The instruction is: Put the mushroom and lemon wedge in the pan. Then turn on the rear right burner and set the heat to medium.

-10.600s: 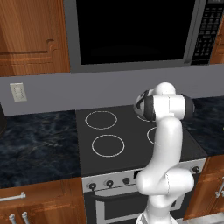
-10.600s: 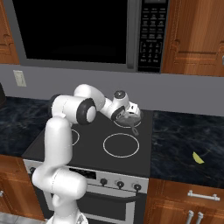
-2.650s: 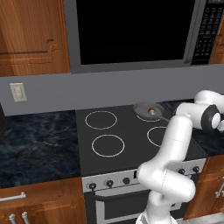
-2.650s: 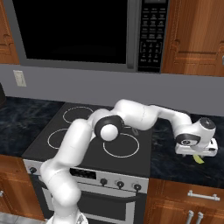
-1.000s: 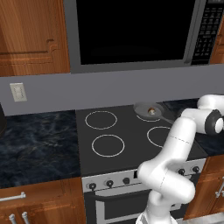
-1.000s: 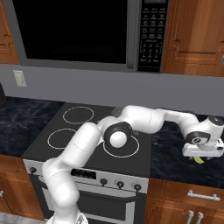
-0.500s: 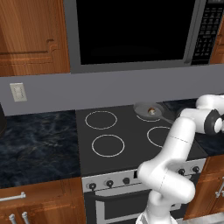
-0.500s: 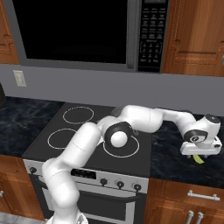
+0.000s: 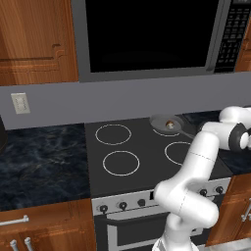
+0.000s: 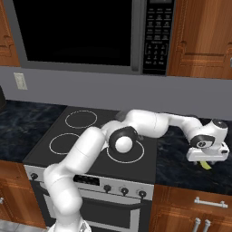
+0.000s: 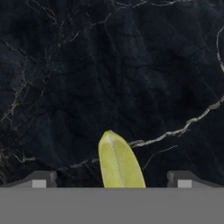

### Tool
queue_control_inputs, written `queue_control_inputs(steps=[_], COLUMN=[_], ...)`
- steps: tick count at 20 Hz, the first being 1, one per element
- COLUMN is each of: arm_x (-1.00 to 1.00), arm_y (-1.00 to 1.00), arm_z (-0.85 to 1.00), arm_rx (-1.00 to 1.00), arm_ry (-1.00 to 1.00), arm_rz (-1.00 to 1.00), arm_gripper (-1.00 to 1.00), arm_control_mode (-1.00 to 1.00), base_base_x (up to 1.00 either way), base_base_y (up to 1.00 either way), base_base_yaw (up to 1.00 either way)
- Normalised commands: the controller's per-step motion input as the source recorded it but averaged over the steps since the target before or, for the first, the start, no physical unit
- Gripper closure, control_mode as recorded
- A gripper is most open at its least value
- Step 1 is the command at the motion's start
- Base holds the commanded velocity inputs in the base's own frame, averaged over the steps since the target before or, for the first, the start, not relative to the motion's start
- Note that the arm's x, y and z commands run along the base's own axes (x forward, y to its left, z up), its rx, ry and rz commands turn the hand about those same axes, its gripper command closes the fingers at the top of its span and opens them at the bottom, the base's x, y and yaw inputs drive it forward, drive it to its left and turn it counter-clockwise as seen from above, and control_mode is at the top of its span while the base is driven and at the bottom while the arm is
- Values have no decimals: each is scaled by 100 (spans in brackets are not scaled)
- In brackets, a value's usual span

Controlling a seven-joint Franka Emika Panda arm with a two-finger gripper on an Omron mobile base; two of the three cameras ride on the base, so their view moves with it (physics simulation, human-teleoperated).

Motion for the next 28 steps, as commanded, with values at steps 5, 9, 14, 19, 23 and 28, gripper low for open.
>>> queue_control_inputs(steps=[5, 9, 14, 19, 23, 28], arm_x=[2, 12, 6, 0, 0, 0], arm_y=[0, 0, 0, 0, 0, 0], arm_z=[-17, 0, -3, -6, 0, 0], arm_rx=[0, 0, 0, 0, 0, 0], arm_ry=[0, 0, 0, 0, 0, 0], arm_rz=[0, 0, 0, 0, 0, 0], arm_gripper=[-100, -100, -100, -100, 100, 100], arm_control_mode=[-100, -100, -100, -100, -100, -100], base_base_x=[0, 0, 0, 0, 0, 0], base_base_y=[0, 0, 0, 0, 0, 0], base_base_yaw=[0, 0, 0, 0, 0, 0])
